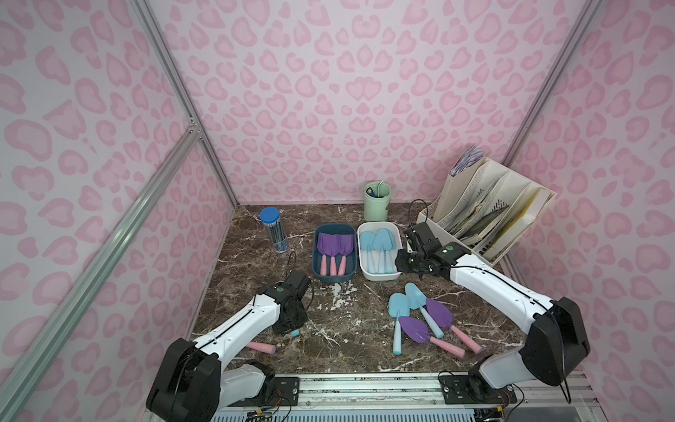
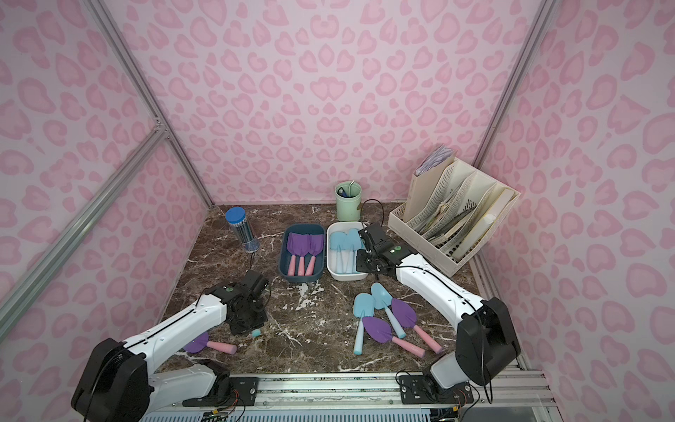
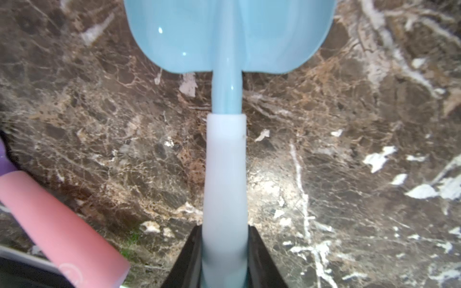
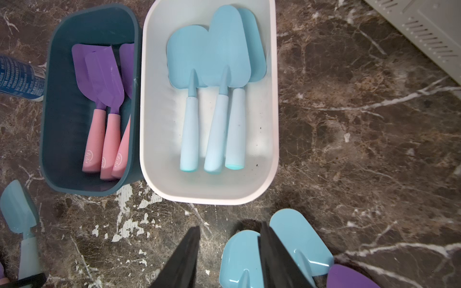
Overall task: Sort the small shovels by color and place them into the storage box
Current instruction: Pick up the shovel from the center of the board, then place the shovel in the storage box.
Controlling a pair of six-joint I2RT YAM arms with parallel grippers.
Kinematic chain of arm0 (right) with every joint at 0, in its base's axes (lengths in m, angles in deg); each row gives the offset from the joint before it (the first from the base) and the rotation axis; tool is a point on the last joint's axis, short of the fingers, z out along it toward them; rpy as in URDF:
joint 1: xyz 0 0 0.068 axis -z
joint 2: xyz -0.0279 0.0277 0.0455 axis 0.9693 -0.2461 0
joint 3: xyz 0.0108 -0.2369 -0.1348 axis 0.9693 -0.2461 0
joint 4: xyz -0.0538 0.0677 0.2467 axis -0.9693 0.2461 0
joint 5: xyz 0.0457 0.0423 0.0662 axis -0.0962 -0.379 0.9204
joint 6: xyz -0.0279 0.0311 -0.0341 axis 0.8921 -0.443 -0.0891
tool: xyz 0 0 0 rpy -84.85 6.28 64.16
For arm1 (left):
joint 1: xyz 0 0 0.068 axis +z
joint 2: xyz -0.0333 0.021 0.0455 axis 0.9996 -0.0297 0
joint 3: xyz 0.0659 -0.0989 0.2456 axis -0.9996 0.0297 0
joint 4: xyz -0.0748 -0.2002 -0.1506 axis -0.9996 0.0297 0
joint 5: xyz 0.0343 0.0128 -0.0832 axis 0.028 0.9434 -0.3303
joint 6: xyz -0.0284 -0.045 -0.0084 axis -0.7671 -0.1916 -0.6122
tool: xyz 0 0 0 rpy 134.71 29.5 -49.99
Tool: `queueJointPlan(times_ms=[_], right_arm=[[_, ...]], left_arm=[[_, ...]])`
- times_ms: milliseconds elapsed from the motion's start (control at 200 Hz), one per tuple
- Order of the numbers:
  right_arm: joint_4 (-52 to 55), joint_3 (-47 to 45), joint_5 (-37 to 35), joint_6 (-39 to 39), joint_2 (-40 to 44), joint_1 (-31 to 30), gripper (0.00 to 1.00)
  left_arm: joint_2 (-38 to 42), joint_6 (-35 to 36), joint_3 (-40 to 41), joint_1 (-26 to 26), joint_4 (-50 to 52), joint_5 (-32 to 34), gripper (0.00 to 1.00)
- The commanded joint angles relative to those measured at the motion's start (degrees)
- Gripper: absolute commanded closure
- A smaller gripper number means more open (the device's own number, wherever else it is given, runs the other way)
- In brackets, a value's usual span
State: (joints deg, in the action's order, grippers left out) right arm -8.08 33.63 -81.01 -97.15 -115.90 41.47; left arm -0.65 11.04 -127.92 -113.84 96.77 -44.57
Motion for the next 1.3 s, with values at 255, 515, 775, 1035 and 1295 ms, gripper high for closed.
queueJointPlan(times_ms=[255, 515, 775, 1035, 1295], right_arm=[[-0.3, -0.7, -0.6, 0.6, 2.0, 0.2, 0.55], [0.1, -2.2, -0.7, 0.6, 4.5, 1.7, 0.55], [1.5, -3.0, -0.9, 1.3, 7.7, 3.5, 0.55], [2.3, -4.0, -1.6, 1.4, 10.2, 5.2, 0.55], [1.8, -5.0, -0.8, 2.1, 10.6, 6.3, 0.55]], left_arm=[[-2.3, -0.1, -12.0, -8.9, 6.3, 3.2, 0.89], [-14.1, 5.2, -31.1, -15.0, 8.2, 3.6, 0.94], [-33.1, 10.8, -55.9, -17.7, 11.0, -0.7, 0.97], [-49.6, 13.6, -76.8, -19.7, 16.2, -3.6, 0.98], [-62.1, 13.8, -90.8, -19.8, 19.5, -5.0, 0.98]])
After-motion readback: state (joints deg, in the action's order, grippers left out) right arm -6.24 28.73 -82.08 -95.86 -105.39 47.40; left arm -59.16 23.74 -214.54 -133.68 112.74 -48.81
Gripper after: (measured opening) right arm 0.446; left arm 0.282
